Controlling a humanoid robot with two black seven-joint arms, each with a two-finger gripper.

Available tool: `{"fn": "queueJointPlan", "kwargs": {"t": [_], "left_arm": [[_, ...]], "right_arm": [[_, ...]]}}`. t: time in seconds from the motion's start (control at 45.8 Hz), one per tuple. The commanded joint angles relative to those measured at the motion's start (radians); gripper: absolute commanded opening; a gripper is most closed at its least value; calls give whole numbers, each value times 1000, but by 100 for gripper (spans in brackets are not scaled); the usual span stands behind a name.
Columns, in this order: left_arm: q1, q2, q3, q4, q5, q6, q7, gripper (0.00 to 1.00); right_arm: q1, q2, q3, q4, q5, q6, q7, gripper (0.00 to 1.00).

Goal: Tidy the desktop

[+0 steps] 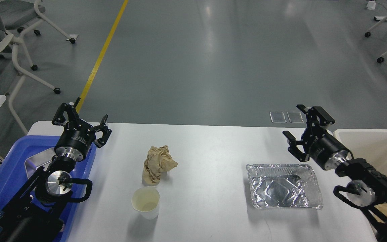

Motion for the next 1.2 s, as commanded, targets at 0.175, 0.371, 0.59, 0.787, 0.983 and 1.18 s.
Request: {"fn": "queueJointPlan", "kwargs": {"t": [0.175, 0.371, 0.59, 0.787, 0.983, 1.18], "left_arm": [[-1, 13, 31, 18, -1, -33, -14, 96], [25, -2, 31, 18, -6, -42, -21, 96], [25, -4, 29, 18, -9, -35, -23, 96], [25, 1, 29, 20, -9, -30, -23, 96], [25, 1, 32, 23, -9, -29, -23, 96], [25, -2, 32, 57, -9, -29, -21, 96]], "right_arm": [[-10, -325, -96, 78, -379, 46, 80, 100], [-18, -526, -95, 115, -405, 165, 170, 100], [-2, -550, -87, 72, -376, 273, 169, 100], [-2, -552, -95, -31, -139, 371, 155, 100], [-5, -561, -104, -30, -91, 498, 134, 100], [-4, -718, -102, 81, -260, 506, 117, 100]]}}
